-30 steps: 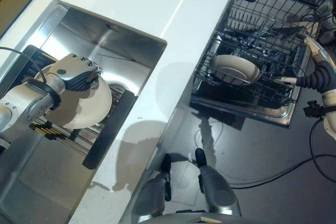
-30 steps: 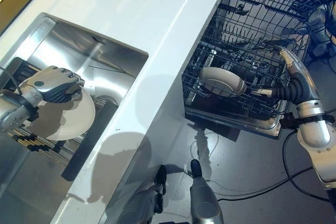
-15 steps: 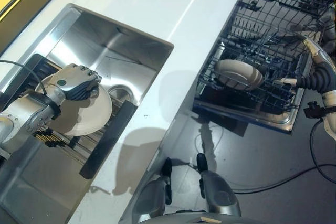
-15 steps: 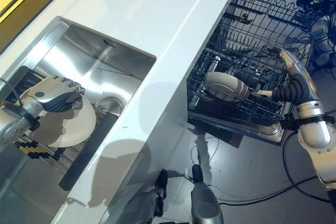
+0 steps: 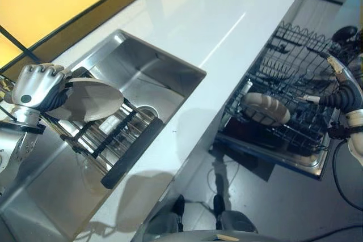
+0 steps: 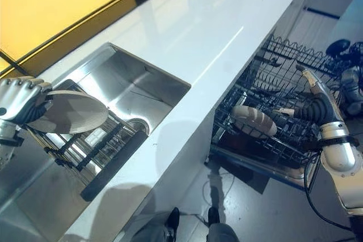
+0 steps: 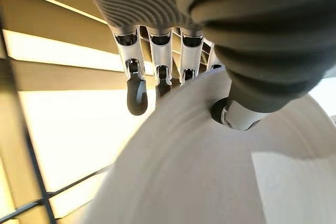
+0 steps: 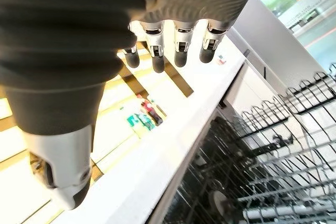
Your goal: Pick up plates and place into dishwasher.
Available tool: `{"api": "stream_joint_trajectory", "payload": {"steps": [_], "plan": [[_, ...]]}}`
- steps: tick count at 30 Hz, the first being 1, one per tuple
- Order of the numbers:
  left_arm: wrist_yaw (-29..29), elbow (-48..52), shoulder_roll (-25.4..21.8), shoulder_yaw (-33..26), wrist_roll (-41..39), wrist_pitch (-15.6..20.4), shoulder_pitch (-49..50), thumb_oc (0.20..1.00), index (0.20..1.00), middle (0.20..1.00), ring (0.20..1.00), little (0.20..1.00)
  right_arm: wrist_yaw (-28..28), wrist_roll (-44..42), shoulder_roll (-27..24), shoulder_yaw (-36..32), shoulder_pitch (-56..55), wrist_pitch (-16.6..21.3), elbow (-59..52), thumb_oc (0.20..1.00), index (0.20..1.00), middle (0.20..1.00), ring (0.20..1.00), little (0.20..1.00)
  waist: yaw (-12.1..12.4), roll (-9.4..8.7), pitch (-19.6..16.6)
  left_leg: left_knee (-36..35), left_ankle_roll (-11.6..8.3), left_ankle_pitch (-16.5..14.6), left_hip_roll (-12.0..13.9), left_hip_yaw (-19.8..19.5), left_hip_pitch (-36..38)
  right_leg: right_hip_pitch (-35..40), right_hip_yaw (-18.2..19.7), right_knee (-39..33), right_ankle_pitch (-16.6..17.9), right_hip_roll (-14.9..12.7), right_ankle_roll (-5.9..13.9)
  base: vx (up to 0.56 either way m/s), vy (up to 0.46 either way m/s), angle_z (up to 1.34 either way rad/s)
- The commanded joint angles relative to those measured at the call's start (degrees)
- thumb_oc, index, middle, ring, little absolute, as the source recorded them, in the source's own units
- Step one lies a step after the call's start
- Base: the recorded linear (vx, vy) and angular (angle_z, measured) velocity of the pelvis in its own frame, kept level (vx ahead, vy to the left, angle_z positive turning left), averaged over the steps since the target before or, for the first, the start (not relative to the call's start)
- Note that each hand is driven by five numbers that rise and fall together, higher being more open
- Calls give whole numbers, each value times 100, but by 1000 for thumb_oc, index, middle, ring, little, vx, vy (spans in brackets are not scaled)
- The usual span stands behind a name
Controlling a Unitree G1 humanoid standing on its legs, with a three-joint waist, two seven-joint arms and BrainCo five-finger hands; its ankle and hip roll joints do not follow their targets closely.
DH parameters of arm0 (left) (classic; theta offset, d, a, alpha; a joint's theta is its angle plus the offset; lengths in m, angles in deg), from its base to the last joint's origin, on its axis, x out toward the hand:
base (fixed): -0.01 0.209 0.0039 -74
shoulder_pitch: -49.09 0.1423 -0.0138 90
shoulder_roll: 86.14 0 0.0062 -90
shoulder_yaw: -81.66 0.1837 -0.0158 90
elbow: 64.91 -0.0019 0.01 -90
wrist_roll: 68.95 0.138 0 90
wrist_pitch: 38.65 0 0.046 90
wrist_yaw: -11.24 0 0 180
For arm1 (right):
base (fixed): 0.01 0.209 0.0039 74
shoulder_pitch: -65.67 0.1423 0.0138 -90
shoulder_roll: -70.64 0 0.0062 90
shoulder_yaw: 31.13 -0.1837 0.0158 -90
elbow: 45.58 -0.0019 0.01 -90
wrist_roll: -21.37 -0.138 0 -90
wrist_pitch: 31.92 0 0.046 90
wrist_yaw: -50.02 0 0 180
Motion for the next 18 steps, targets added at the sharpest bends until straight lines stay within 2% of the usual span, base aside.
{"api": "stream_joint_trajectory", "payload": {"steps": [1, 4, 7, 10, 14, 18], "plan": [[-388, 224, -64, -644, -176, -163, 40, 200, 200, 200, 200, 200, 10, 17, -92, -344, -205, 178, -417, 1000, 1000, 1000, 1000, 1000, 43, -179, -530, 74, 15, -25, -82, 151, -174, -311, 14, 519, -199, -221, 470, 0, 0, 0], [-719, 232, 139, -782, -604, -225, 74, 200, 200, 200, 200, 200, -5, -68, -19, -306, -186, 298, -492, 1000, 1000, 1000, 1000, 1000, 68, -212, -618, 5, 12, -27, -69, 114, -76, -231, 6, 495, -222, -201, 473, 23, -34, 2], [-978, 338, 485, -955, -852, -51, 72, 200, 200, 200, 200, 200, 78, 68, 145, -239, -176, 429, -581, 1000, 1000, 1000, 1000, 1000, 108, -248, -701, -64, 14, -23, -66, 73, 6, -156, -11, 468, -242, -180, 464, 23, -33, 3], [-1004, 513, 773, -1059, -901, 38, 59, 200, 200, 200, 200, 200, 180, 79, 211, -216, -105, 503, -692, 1000, 1000, 1000, 1000, 1000, 137, -285, -780, -124, 11, -17, -59, 44, 71, -100, -22, 458, -267, -149, 457, 24, -35, 2], [-910, 585, 983, -1091, -1225, 114, -18, 200, 200, 200, 200, 200, 244, 76, 248, -205, 29, 712, -807, 1000, 1000, 1000, 1000, 1000, 159, -309, -866, -190, 11, -14, -50, 18, 154, -45, -16, 455, -287, -113, 443, 24, -25, 7], [-486, 651, 1246, -865, -2113, 137, -289, 200, 200, 200, 200, 200, 232, 53, 255, 31, 396, 961, -1071, 1000, 1000, 1000, 1000, 1000, 211, -327, -915, -206, 23, -25, -59, -27, 203, 9, -5, 450, -298, -96, 441, 7, -11, 2]]}}
